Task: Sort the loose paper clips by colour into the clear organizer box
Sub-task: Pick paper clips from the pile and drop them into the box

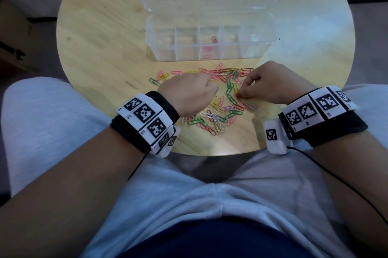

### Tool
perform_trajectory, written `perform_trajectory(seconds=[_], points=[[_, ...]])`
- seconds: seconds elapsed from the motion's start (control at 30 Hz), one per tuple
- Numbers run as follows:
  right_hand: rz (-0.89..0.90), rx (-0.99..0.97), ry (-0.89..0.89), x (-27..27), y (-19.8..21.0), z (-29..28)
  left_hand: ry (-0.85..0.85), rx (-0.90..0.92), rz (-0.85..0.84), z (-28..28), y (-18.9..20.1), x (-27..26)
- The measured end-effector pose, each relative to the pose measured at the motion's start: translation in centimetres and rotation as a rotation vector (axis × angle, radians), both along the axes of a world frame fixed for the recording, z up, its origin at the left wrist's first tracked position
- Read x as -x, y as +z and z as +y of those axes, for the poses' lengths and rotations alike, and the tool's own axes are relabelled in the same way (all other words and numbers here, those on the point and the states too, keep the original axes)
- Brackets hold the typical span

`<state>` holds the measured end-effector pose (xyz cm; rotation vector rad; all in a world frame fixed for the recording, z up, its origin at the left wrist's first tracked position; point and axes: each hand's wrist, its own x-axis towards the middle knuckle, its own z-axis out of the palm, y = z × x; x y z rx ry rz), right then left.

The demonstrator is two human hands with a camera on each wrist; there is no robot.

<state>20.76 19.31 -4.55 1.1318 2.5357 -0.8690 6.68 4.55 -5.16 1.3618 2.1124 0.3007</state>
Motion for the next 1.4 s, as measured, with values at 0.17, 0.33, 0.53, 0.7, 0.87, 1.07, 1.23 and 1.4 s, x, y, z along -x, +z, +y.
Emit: perform_trajectory(seconds=[0.17,0.33,0.53,0.7,0.87,1.07,1.23,1.4], points=[[-0.031,-0.018,0.005,-0.3,0.5,-0.1,0.002,-0.027,-0.02,0.0,0.0,0.2],[-0.073,-0.05,0.035,0.2,0.1,-0.5,-0.087,-0.045,0.034,0.1,-0.2,0.3],[-0.065,0.005,0.024,0.1,0.0,-0.3,-0.122,-0.063,0.0,0.0,-0.3,0.2],[0.042,0.114,-0.019,-0.8,0.9,0.6,-0.135,0.018,-0.046,-0.1,-0.8,0.6],[0.085,0.203,-0.092,-1.4,1.3,1.3,-0.132,0.055,-0.02,-0.1,-0.5,0.8],[0.332,0.69,-0.459,-0.5,1.8,1.2,-0.083,-0.007,-0.077,0.0,0.2,0.5],[0.496,0.836,-0.512,-0.7,2.2,1.0,-0.046,-0.006,-0.094,0.1,-0.1,0.7],[0.636,0.863,-0.568,-0.4,2.4,0.8,0.033,-0.089,-0.149,0.3,0.2,0.8]])
